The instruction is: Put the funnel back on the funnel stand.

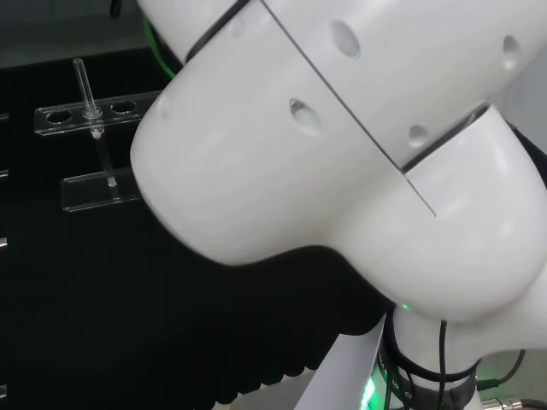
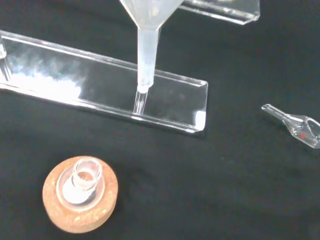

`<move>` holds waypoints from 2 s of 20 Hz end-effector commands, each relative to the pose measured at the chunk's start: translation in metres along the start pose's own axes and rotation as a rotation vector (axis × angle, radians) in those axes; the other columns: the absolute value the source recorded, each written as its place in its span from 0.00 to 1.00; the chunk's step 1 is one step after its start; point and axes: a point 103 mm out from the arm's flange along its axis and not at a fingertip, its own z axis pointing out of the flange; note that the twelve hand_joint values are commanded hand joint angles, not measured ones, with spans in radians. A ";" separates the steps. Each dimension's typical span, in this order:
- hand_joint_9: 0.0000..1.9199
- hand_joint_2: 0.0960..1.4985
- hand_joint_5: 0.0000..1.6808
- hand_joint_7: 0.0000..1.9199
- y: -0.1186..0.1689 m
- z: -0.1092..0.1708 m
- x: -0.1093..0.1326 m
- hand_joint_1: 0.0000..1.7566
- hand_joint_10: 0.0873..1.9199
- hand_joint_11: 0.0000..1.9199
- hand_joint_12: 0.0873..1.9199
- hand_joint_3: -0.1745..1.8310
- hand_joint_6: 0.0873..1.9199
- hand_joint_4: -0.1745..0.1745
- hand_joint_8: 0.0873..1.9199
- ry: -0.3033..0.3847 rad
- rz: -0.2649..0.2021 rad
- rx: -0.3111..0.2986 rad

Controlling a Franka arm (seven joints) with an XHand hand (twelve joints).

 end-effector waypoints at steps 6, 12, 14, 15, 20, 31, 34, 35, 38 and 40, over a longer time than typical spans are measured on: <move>0.52 0.61 0.35 0.33 0.044 -0.029 -0.053 0.31 0.18 0.37 0.62 0.28 0.21 0.39 0.32 0.027 0.039 -0.032; 0.52 0.61 0.35 0.33 0.068 -0.043 -0.073 0.31 0.18 0.37 0.62 0.28 0.22 0.38 0.32 0.064 0.051 -0.052; 0.52 0.61 0.35 0.33 0.075 -0.044 -0.076 0.32 0.18 0.37 0.61 0.28 0.22 0.38 0.32 0.070 0.047 -0.053; 0.52 0.61 0.35 0.33 0.079 -0.044 -0.076 0.32 0.18 0.37 0.61 0.28 0.22 0.38 0.32 0.072 0.043 -0.052; 0.52 0.61 0.34 0.33 0.097 -0.042 -0.072 0.32 0.18 0.37 0.61 0.28 0.22 0.38 0.32 0.090 0.021 -0.047; 0.52 0.61 0.34 0.33 0.137 -0.019 -0.065 0.32 0.18 0.37 0.61 0.28 0.23 0.38 0.32 0.112 -0.020 -0.056; 0.52 0.61 0.34 0.32 0.143 -0.015 -0.066 0.32 0.18 0.38 0.61 0.28 0.24 0.38 0.32 0.120 -0.020 -0.086; 0.52 0.61 0.34 0.32 0.145 -0.014 -0.066 0.32 0.18 0.38 0.61 0.28 0.24 0.37 0.32 0.123 -0.018 -0.094; 0.51 0.61 0.34 0.32 0.152 -0.010 -0.066 0.32 0.18 0.38 0.61 0.28 0.24 0.37 0.32 0.129 -0.018 -0.102; 0.51 0.61 0.34 0.32 0.156 -0.007 -0.066 0.32 0.18 0.38 0.61 0.28 0.24 0.37 0.32 0.127 -0.020 -0.104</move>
